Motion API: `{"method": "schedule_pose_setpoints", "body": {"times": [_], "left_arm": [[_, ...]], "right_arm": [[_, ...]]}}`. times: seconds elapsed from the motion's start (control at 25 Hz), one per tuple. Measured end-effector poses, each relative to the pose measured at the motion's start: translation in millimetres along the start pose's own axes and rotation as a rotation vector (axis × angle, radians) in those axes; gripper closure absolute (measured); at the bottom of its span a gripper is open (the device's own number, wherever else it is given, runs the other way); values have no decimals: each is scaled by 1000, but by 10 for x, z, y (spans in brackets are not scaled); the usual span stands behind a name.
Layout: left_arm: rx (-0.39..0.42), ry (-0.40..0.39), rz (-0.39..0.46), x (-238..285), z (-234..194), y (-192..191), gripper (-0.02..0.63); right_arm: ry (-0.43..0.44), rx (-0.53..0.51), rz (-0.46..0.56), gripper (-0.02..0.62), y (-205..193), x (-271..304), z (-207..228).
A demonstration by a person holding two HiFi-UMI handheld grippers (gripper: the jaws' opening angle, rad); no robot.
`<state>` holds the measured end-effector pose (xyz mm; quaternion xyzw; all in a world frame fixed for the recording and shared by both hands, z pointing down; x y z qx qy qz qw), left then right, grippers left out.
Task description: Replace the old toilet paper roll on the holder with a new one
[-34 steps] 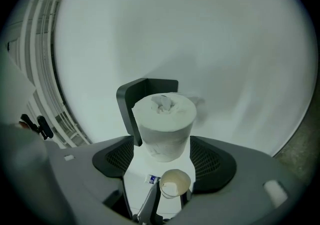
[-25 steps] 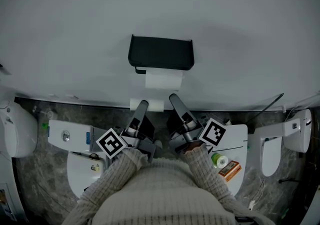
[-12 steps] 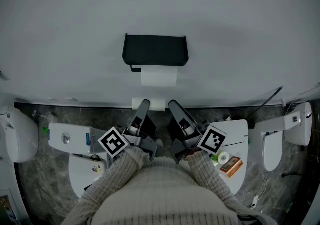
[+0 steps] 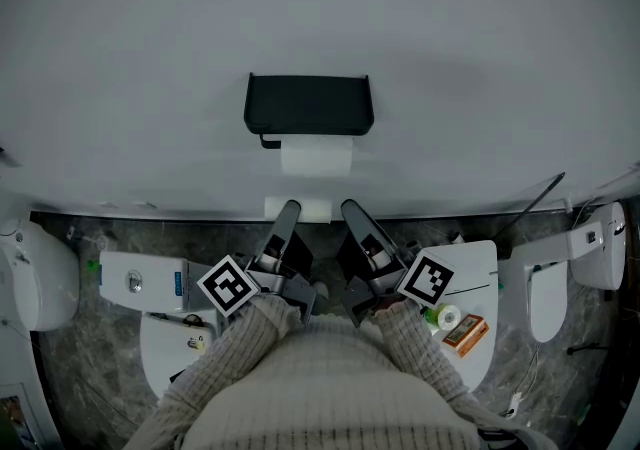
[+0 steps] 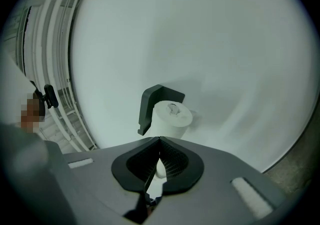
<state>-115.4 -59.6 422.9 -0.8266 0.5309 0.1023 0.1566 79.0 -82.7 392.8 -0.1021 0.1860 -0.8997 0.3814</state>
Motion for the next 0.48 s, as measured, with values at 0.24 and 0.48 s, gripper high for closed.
{"method": "schedule_pose_setpoints", "body": {"times": [0.24, 0.48], "left_arm": [[-2, -18, 5, -1, 25, 8, 439], [-4, -20, -10, 0, 30, 4, 439]], "right_arm": [[-4, -2, 1, 594, 10, 2, 0], [-39, 27, 22, 595, 18, -12, 43]]}}
Point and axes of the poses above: the fingertips, and each gripper's own axes: x forward along the fingers, z to its right, y out of its top, the point moved 9 cm from there along -x, backward along the fingers, and after that the axes turned 10 degrees about -y, right-handed, at the moved point
